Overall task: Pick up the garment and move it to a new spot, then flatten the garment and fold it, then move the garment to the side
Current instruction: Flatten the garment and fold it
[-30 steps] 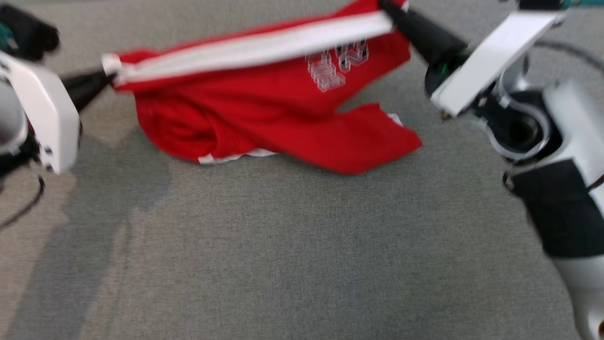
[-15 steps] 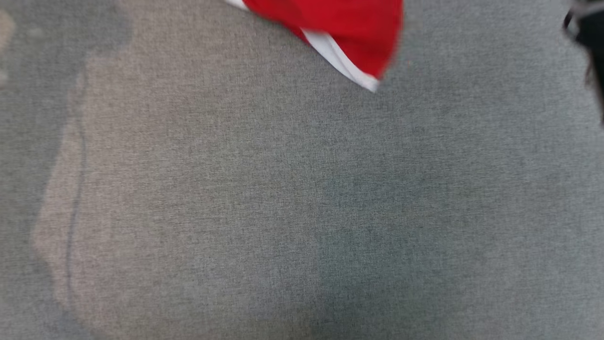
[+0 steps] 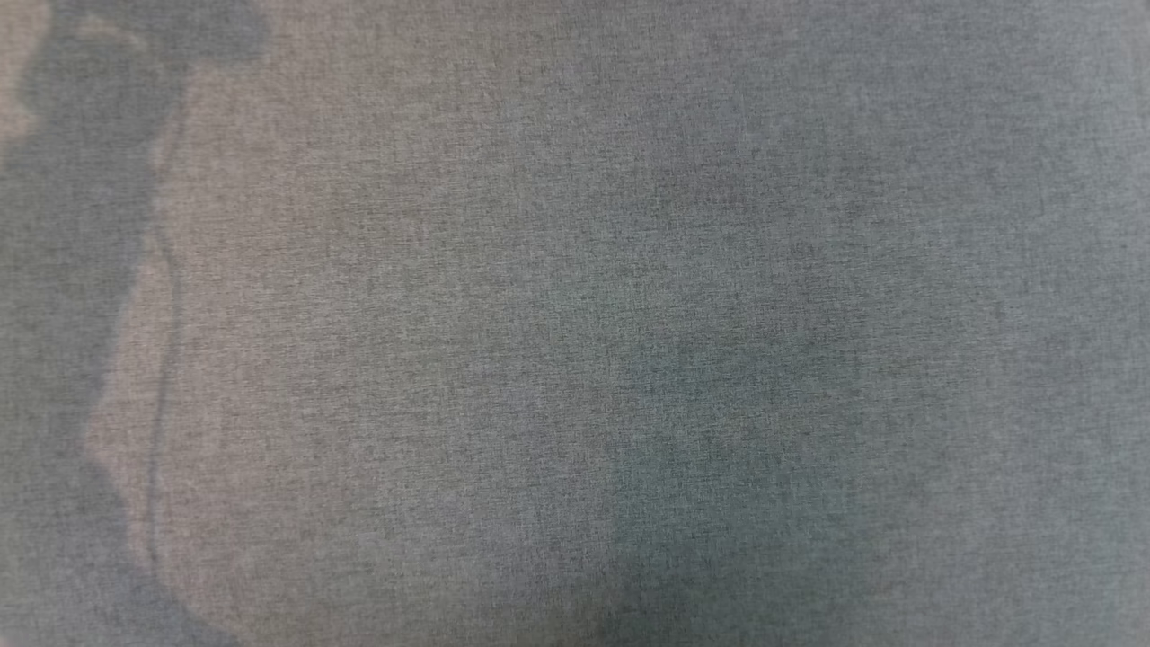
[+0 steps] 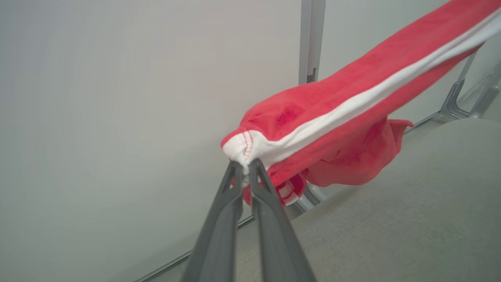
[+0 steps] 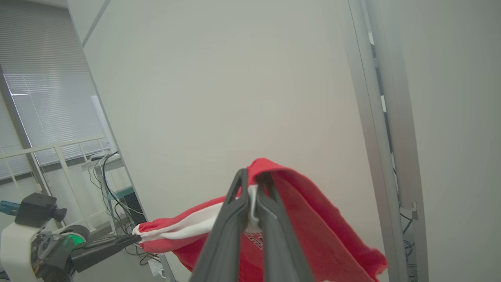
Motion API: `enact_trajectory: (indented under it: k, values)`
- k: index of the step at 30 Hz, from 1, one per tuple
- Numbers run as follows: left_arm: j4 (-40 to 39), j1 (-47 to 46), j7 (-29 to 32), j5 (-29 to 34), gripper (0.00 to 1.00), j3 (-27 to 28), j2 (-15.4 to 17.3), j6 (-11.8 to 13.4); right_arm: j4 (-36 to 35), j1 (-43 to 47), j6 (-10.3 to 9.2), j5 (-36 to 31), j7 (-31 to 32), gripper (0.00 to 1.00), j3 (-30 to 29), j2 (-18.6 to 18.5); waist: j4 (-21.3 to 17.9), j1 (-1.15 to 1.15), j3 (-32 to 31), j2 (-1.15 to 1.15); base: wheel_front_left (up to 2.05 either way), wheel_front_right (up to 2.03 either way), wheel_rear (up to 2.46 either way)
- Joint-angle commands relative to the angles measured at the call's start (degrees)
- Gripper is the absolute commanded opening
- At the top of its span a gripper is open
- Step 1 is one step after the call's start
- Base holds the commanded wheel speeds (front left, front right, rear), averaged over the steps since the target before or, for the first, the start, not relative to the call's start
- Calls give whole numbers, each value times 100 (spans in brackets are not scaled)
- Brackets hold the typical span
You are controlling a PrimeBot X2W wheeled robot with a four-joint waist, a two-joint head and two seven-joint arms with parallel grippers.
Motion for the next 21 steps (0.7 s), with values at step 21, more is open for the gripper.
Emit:
enact_trajectory:
  k: [21]
  values:
    - [-1726,2988,1468,-1753,0,-457,816,3,-568,2842,2,1549,485,0,2250,-1034,-222,0,-1491,0,0,0,0]
